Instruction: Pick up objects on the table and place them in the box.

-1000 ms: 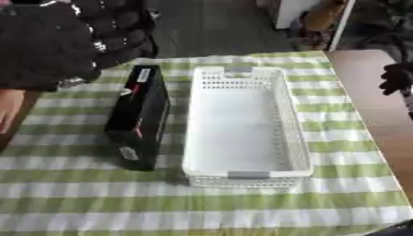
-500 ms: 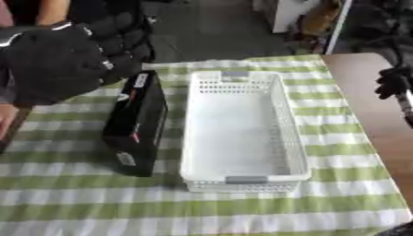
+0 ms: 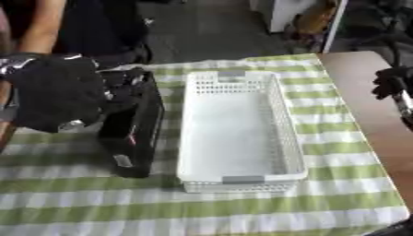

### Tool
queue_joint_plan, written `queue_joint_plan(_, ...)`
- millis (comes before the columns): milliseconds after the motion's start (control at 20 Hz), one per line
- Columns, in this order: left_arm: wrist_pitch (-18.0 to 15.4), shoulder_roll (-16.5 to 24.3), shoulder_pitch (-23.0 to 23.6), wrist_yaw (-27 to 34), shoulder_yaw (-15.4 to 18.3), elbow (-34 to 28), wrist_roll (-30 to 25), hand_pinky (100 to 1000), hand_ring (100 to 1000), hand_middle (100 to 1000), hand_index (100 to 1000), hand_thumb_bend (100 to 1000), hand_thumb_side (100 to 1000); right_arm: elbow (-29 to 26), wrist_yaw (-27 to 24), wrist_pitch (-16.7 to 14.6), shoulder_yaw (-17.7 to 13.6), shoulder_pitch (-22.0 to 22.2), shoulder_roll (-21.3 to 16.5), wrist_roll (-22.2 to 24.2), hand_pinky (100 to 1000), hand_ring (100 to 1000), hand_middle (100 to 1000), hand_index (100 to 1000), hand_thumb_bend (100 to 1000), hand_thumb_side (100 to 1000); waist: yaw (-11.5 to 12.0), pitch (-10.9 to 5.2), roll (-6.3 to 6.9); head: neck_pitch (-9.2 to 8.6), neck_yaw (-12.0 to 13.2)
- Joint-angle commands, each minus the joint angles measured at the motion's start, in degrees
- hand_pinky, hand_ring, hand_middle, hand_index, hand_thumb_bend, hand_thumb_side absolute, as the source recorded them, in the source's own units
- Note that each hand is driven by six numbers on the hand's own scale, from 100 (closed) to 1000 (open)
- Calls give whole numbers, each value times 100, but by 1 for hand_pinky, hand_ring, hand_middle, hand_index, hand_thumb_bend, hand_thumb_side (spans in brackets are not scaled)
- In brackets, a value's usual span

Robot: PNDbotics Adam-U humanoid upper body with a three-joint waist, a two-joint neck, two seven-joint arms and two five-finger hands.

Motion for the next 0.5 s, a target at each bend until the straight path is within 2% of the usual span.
queue_joint_plan(50,-71,234,8,201,157,27,-93,1000,1000,959,1000,1000,740,-49,-6,-18,-77,-30,-157,28,511,549,577,721,252,772,9,-41,12,-109,-81)
queue_joint_plan(250,12,290,83,157,232,17,-249,1000,1000,973,1000,1000,722,-42,-2,-23,-89,-23,-158,42,511,548,575,721,253,771,22,-41,11,-117,-83)
queue_joint_plan(500,394,332,148,-122,361,-7,-448,1000,1000,1000,1000,1000,822,-26,3,-26,-103,-11,-159,50,511,548,575,721,253,770,44,-44,10,-125,-84)
